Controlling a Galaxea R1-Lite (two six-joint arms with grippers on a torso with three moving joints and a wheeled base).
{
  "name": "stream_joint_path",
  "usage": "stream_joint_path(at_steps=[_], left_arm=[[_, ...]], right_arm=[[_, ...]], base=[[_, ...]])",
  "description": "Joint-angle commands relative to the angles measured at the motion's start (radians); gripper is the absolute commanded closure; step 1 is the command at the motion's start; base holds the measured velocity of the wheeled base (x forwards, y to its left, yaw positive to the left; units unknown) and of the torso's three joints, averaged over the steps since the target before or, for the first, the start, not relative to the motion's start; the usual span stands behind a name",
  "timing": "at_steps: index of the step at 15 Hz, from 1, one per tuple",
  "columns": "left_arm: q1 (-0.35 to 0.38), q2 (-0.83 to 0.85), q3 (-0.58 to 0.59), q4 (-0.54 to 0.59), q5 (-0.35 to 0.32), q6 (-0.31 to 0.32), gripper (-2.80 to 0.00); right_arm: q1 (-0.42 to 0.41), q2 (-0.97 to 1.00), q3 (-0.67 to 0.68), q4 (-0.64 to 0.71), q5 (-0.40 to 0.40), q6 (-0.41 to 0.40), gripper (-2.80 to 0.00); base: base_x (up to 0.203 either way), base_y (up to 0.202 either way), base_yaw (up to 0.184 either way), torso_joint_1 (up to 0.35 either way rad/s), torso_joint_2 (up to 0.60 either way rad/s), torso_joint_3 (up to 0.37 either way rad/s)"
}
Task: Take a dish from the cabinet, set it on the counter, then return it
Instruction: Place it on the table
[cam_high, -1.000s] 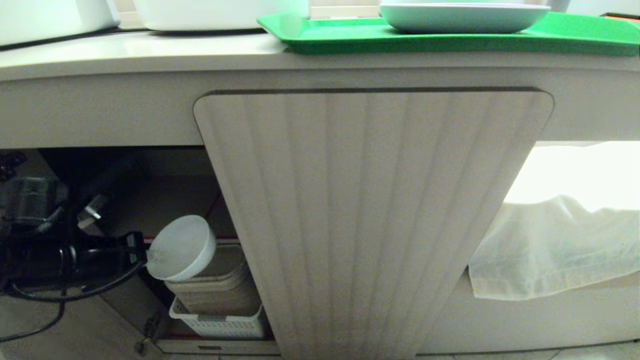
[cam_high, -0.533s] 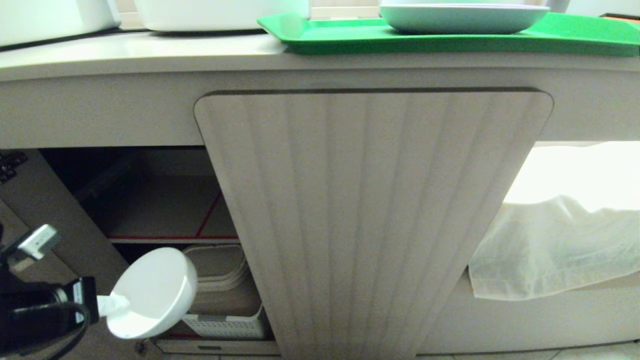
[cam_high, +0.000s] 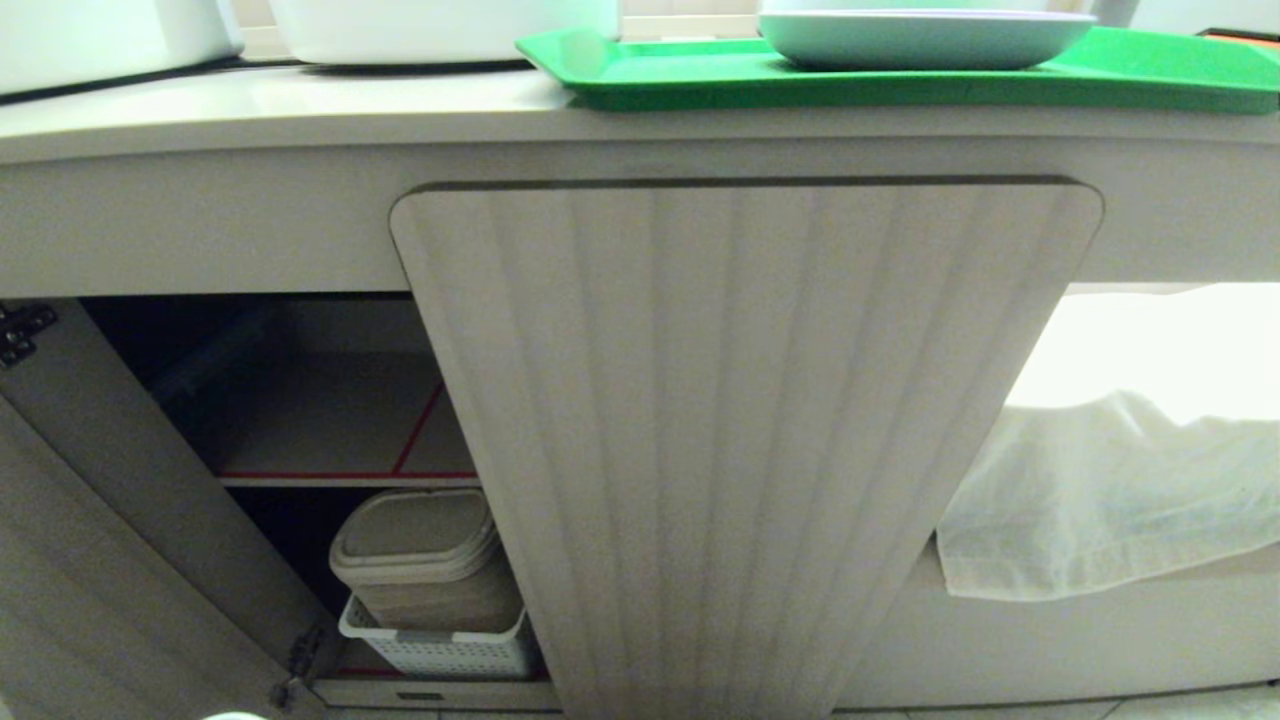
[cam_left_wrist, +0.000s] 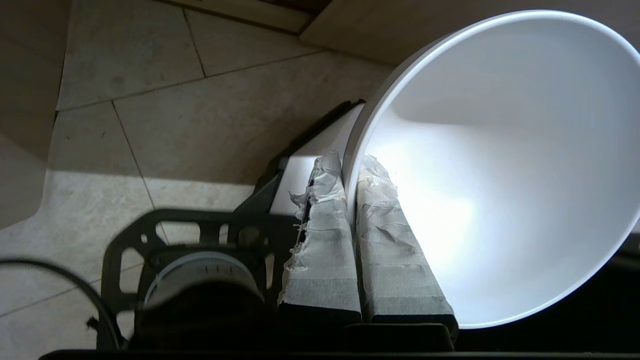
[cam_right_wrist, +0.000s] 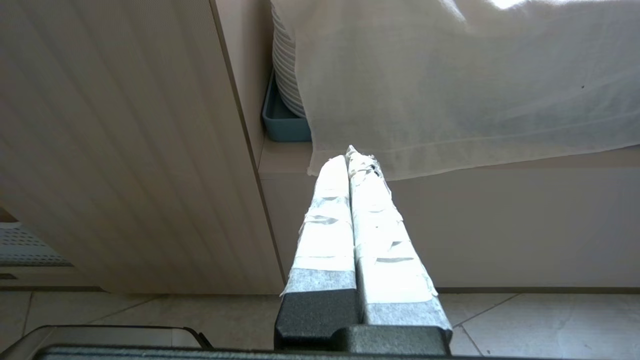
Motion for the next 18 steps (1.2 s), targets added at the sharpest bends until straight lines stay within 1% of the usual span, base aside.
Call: stream_joint_path(at_steps=[1,3,4,7,9,11,14,18], left_arm=[[-0.001,-0.169,0.003,0.085,0.020,0.001,0.00],[-0.001,-0.215,-0.007,0.152,0.038,0.002,0.00],[-0.001,-0.220,-0.010,0.159,0.040,0.002,0.00],[-0.008,-0.211,-0.003,0.159,0.040,0.002,0.00],[-0.010,-0.201,0.007,0.153,0.024,0.002,0.00],[-0.029,-0.185,0.008,0.150,0.022,0.002,0.00],[-0.035,-0.150,0.002,0.124,0.014,0.002,0.00],[-0.042,-0.077,-0.005,0.040,0.002,0.002,0.00]], right_arm=[[0.000,0.000,0.000,-0.001,0.000,0.000,0.00],[0.000,0.000,0.000,-0.001,0.000,0.000,0.00],[0.000,0.000,0.000,-0.001,0.000,0.000,0.00],[0.000,0.000,0.000,-0.001,0.000,0.000,0.00],[0.000,0.000,0.000,0.000,0.000,0.000,0.00],[0.000,0.000,0.000,0.000,0.000,0.000,0.00],[0.000,0.000,-0.001,0.000,0.000,0.000,0.00],[0.000,0.000,0.000,-0.001,0.000,0.000,0.00]], base=[[0.000,0.000,0.000,0.000,0.00,0.000],[0.000,0.000,0.000,0.000,0.00,0.000],[0.000,0.000,0.000,0.000,0.00,0.000],[0.000,0.000,0.000,0.000,0.00,0.000],[0.000,0.000,0.000,0.000,0.00,0.000],[0.000,0.000,0.000,0.000,0.00,0.000],[0.000,0.000,0.000,0.000,0.00,0.000],[0.000,0.000,0.000,0.000,0.00,0.000]])
